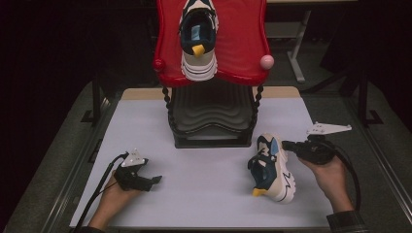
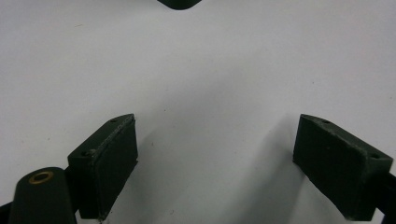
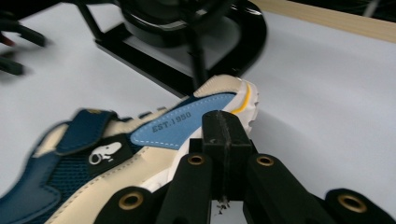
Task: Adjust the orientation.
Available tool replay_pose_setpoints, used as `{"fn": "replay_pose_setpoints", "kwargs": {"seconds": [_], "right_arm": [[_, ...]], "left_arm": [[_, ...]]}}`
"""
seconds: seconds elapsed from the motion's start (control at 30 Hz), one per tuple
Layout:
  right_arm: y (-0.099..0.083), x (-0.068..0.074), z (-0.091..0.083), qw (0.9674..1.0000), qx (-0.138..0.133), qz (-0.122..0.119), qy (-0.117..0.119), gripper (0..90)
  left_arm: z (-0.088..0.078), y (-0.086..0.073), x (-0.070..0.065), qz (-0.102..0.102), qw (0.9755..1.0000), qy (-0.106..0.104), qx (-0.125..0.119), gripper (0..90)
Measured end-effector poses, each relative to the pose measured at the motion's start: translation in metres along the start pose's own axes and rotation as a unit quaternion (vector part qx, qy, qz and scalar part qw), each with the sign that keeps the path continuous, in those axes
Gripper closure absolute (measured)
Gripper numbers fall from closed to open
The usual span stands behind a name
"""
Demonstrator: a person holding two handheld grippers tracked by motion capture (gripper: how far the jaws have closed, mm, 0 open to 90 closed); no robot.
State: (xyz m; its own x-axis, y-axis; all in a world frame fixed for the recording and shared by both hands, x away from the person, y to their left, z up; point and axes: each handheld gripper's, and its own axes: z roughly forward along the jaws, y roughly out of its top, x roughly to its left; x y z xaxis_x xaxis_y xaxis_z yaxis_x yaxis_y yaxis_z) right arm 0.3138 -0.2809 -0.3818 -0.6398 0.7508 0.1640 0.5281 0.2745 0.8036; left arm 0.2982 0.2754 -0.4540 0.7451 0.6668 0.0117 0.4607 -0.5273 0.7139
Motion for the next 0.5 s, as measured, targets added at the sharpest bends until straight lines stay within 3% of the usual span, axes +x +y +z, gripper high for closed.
{"fn": "replay_pose_setpoints", "kwargs": {"seconds": [0.2, 0.5], "right_arm": [[-0.011, -0.013, -0.006, 0.9994, 0.014, 0.013, -0.030, 89.8], [-0.029, -0.031, -0.006, 0.9967, 0.039, 0.046, -0.054, 89.8]], "left_arm": [[0.000, 0.000, 0.000, -0.001, 1.0000, 0.000, 0.000, 13.0], [0.000, 0.000, 0.000, -0.001, 1.0000, 0.000, 0.000, 12.9]]}}
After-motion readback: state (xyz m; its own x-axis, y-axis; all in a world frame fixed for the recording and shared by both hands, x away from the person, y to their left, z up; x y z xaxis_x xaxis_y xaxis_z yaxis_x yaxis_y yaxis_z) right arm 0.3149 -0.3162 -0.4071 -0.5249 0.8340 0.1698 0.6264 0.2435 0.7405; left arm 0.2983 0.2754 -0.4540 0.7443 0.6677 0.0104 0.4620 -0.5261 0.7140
